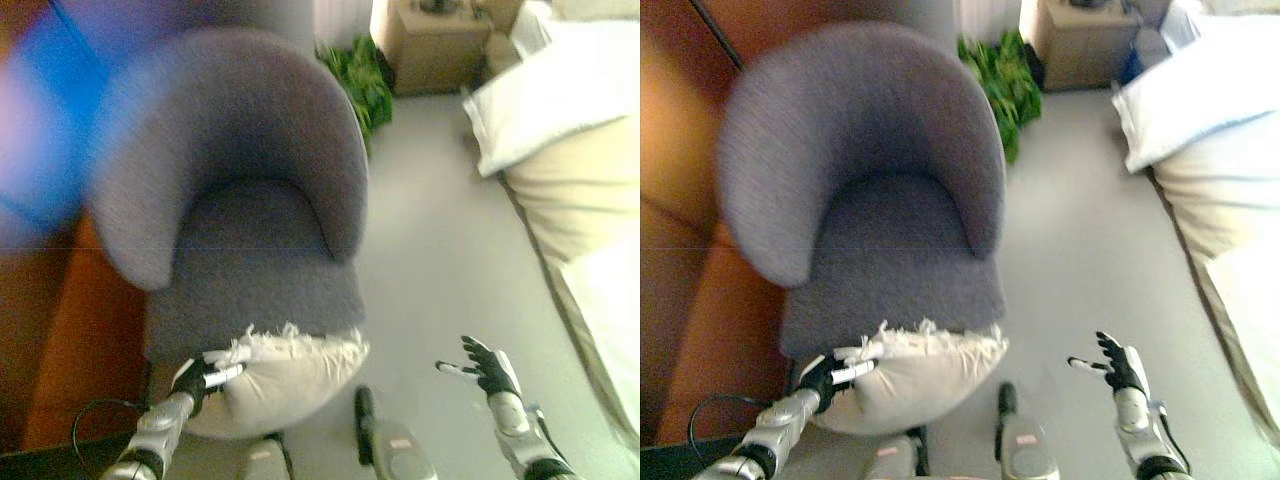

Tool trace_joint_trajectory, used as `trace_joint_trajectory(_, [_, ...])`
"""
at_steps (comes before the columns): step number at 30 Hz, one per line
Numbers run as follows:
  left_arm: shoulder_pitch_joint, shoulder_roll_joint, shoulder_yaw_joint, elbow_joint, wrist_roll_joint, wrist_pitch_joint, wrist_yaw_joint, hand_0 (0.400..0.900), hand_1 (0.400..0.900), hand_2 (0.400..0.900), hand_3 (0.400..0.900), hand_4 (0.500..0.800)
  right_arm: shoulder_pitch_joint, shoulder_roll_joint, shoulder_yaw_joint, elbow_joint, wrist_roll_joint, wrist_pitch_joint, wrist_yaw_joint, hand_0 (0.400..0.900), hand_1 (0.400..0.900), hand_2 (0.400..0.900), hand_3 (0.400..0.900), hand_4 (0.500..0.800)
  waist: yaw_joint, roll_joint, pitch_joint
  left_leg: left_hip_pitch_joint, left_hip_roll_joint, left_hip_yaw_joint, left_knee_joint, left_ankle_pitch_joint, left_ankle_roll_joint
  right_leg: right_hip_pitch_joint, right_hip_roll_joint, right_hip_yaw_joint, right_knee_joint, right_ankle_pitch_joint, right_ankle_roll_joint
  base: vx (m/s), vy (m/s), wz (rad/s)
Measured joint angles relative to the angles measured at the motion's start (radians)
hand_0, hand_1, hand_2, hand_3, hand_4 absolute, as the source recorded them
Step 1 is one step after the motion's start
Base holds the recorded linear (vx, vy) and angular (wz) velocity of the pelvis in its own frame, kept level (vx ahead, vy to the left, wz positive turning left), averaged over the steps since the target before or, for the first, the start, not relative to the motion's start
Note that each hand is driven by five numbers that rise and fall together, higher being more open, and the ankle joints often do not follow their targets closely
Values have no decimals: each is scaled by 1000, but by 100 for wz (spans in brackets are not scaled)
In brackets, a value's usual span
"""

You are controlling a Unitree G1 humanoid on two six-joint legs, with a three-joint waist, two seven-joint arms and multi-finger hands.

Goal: Pick up the pillow and put it on the sofa.

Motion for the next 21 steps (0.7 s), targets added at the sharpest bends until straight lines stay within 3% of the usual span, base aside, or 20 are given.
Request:
trace_joint_trajectory(4, [110, 96, 2, -246, 75, 14, -55, 400, 400, 400, 400, 500, 9, -60, -56, -1, -32, 36, 38, 900, 900, 900, 900, 800, 44, 25, -55, 49, -1, 20, -36, 9, 3, 66, -3, -21, -56, 8, 7, 9, 63, 12])
trace_joint_trajectory(7, [141, 211, 7, -403, 83, 51, -92, 400, 400, 400, 400, 500, 9, -77, -107, 5, -35, 57, 54, 900, 900, 900, 900, 800, 71, 23, -70, 67, -1, 21, -54, 21, 7, 101, -8, -45, -87, 13, 11, 3, 31, 25])
trace_joint_trajectory(9, [142, 318, 8, -526, 93, 100, -121, 400, 400, 400, 400, 500, 9, -81, -124, 35, -34, 64, 58, 900, 900, 900, 900, 800, 80, 20, -72, 80, -3, 20, -69, 30, 7, 135, -11, -70, -115, 20, 14, 25, 14, 24])
trace_joint_trajectory(10, [142, 328, 10, -534, 93, 101, -124, 400, 400, 400, 400, 500, 9, -81, -124, 37, -34, 64, 58, 900, 900, 900, 900, 800, 80, 20, -73, 81, -4, 19, -70, 31, 7, 137, -11, -72, -116, 20, 14, 33, -2, 18])
trace_joint_trajectory(12, [131, 425, 45, -645, 99, 129, -143, 400, 400, 400, 400, 500, 11, -82, -123, 75, -34, 67, 64, 900, 900, 900, 900, 800, 94, 25, -83, 96, -6, 17, -83, 36, 8, 161, -13, -85, -133, 22, 17, 40, -17, 16])
trace_joint_trajectory(14, [86, 494, 45, -677, 100, 136, -175, 400, 400, 400, 400, 500, 13, -82, -121, 100, -33, 69, 70, 900, 900, 900, 900, 800, 92, 34, -96, 106, -10, 18, -96, 41, 9, 177, -16, -94, -146, 23, 19, 54, -21, 6])
trace_joint_trajectory(17, [-27, 556, 27, -669, 100, 143, -196, 400, 400, 400, 400, 500, 15, -82, -119, 111, -33, 69, 71, 900, 900, 900, 900, 800, 89, 46, -113, 116, -12, 20, -110, 44, 10, 185, -16, -94, -153, 25, 21, 73, -23, 0])
trace_joint_trajectory(19, [-173, 605, -56, -645, 99, 146, -219, 400, 400, 400, 400, 500, 15, -82, -106, 125, -33, 71, 71, 900, 900, 900, 900, 800, 88, 46, -118, 120, -14, 20, -119, 49, 9, 186, -15, -95, -152, 26, 22, 56, -23, -9])
trace_joint_trajectory(21, [-293, 620, -116, -604, 98, 150, -233, 400, 400, 400, 400, 500, 13, -82, -94, 125, -33, 70, 71, 900, 900, 900, 900, 800, 72, 45, -123, 120, -14, 23, -121, 50, 9, 185, -16, -94, -152, 26, 22, 60, -28, -17])
